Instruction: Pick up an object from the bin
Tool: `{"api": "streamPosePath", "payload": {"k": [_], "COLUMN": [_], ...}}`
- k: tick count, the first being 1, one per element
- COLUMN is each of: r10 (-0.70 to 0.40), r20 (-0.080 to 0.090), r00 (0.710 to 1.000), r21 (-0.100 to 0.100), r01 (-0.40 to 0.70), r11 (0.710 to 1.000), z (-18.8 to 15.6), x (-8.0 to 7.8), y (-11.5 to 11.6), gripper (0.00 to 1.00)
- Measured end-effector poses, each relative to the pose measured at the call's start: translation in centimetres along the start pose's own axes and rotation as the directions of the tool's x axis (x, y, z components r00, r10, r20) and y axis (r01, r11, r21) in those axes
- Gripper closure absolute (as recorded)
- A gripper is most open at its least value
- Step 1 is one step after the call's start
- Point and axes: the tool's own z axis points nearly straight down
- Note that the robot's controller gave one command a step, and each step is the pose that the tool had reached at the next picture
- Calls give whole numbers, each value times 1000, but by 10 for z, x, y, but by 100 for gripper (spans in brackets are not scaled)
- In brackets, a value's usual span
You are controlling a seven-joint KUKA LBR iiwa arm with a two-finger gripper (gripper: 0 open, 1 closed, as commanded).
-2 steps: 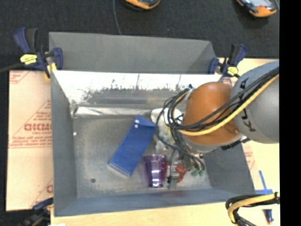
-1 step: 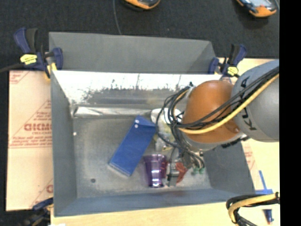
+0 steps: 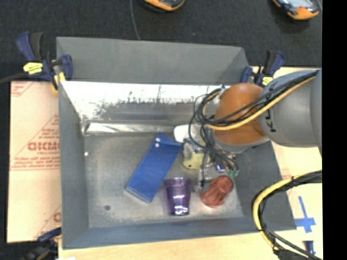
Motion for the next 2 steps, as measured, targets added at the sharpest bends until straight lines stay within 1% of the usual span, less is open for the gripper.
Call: {"api": "streamPosePath", "payload": {"k": [1,2], "r10": [-88,-67], "r20": [3,-1], "r00": [996,998], "r21": [0,-2], "r01": [88,67], "r11": [996,998], "z": [-51,-35], "x": [-22,-21], "y": [-7,-33], "gripper": [0,0]}}
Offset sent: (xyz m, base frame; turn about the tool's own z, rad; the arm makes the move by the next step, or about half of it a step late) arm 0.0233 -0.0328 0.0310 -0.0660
